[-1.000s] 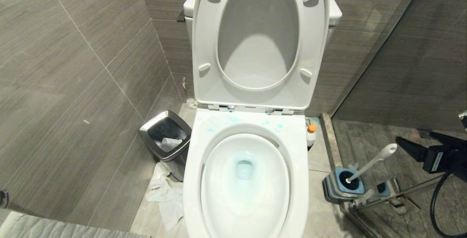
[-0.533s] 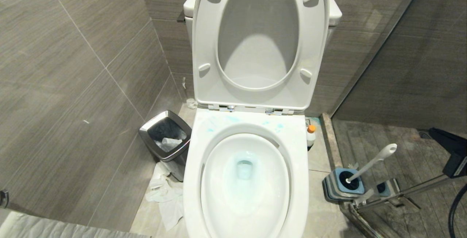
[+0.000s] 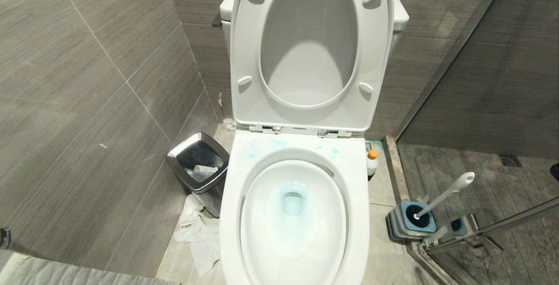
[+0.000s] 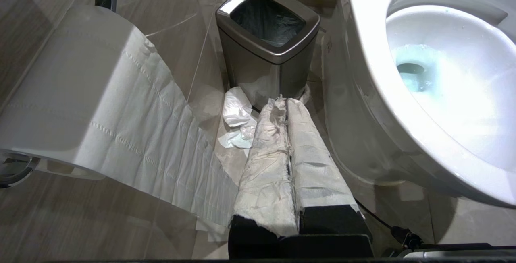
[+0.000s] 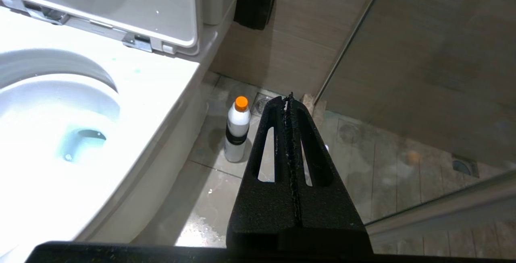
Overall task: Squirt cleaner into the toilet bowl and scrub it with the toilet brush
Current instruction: Flush the toilet
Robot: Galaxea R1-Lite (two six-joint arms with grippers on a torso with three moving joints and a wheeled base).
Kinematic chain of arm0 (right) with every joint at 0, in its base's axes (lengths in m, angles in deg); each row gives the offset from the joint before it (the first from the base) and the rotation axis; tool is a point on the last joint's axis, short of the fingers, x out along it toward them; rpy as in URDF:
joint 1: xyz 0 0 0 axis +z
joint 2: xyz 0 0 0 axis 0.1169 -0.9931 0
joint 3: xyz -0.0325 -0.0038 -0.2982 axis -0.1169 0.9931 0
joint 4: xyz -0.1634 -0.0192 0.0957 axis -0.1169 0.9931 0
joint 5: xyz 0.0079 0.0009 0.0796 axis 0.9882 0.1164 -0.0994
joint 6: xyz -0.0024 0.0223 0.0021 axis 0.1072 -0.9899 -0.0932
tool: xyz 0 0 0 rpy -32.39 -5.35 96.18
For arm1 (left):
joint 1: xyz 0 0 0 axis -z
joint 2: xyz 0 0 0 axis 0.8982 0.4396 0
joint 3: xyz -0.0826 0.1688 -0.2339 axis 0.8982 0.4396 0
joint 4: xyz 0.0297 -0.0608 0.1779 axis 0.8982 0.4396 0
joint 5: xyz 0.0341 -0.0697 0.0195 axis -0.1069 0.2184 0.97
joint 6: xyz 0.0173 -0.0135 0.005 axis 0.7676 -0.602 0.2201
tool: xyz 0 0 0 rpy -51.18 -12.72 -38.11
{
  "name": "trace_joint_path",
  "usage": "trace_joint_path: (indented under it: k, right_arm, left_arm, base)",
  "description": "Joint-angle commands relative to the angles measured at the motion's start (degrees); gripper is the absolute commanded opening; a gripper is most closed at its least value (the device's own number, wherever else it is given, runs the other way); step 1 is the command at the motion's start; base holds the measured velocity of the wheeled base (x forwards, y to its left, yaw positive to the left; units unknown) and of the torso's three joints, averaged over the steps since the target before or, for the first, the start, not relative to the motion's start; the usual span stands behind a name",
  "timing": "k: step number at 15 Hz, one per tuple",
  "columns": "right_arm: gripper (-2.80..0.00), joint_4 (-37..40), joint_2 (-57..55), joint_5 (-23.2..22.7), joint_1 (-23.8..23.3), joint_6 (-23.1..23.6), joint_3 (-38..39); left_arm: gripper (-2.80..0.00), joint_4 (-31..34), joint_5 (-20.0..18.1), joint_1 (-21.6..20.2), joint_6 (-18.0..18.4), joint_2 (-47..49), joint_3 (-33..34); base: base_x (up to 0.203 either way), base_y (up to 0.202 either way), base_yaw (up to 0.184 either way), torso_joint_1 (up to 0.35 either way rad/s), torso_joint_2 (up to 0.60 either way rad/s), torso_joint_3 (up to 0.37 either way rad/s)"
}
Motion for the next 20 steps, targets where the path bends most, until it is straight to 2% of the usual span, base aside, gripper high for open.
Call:
trace_joint_path:
  k: [1,4,6,10,16,20]
  right_arm:
    - [-2.80,-0.3,5.2,0.2,2.2,0.1,1.6]
    - [-2.80,-0.2,10.7,1.8,7.1,0.3,5.0]
    - [-2.80,1.1,15.6,3.6,8.3,0.2,7.3]
    - [-2.80,12.8,27.4,4.7,8.6,-0.1,9.1]
    - [-2.80,29.3,39.4,7.3,8.6,-0.9,10.3]
    - [-2.80,32.4,39.5,9.2,8.6,-0.9,10.3]
  left_arm:
    - [-2.80,0.0,0.0,0.0,0.0,0.0,0.1]
    - [-2.80,0.0,0.0,0.0,0.0,0.0,0.1]
    - [-2.80,0.0,0.0,0.0,0.0,0.0,0.1]
    - [-2.80,0.0,0.0,0.0,0.0,0.0,0.1]
    - [-2.80,0.0,0.0,0.0,0.0,0.0,0.1]
    - [-2.80,0.0,0.0,0.0,0.0,0.0,0.1]
  base:
    - [0.000,0.000,0.000,0.000,0.00,0.000]
    - [0.000,0.000,0.000,0.000,0.00,0.000]
    - [0.000,0.000,0.000,0.000,0.00,0.000]
    - [0.000,0.000,0.000,0.000,0.00,0.000]
    - [0.000,0.000,0.000,0.000,0.00,0.000]
    - [0.000,0.000,0.000,0.000,0.00,0.000]
